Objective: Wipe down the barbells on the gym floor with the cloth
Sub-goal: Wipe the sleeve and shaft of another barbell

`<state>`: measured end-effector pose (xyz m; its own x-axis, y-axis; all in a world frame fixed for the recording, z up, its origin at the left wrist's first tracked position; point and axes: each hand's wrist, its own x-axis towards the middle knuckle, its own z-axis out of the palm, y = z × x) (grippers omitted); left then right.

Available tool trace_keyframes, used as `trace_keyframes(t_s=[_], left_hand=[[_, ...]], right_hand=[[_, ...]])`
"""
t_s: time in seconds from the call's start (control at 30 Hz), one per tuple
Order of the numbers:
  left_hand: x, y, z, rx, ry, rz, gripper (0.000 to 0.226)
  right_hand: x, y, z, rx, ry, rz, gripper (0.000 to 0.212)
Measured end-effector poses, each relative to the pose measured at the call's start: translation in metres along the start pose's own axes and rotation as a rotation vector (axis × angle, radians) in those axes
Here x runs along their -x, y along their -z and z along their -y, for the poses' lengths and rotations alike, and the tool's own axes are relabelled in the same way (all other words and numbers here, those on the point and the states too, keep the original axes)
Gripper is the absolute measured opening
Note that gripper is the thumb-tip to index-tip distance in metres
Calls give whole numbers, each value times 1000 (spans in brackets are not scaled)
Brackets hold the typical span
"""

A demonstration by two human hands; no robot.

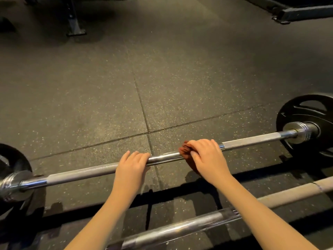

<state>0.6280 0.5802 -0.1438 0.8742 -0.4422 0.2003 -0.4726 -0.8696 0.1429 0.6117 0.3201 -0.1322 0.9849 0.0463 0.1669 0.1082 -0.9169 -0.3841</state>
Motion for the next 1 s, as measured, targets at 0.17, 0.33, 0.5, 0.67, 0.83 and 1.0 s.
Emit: trace_keyframes(t_s=[0.17,0.33,0.5,0.67,0.83,1.0], left_hand=[[1,-9,-8,-24,20,-57,46],[-3,6,0,69,21,73,52],[-15,25,7,66,159,354,31],[-1,18,10,31,107,168,27],[8,4,4,20,86,11,42],[9,4,4,23,62,-31,45]], right_hand=[[6,-13,29,35,-238,-106,41],[-2,-7,23,-8,-18,32,33],[3,-3,1,85,-231,-110,37],[9,-7,15,-26,-96,-46,30],[6,-1,4,20,-253,-94,36],[8,-20,55,-42,-75,17,37]])
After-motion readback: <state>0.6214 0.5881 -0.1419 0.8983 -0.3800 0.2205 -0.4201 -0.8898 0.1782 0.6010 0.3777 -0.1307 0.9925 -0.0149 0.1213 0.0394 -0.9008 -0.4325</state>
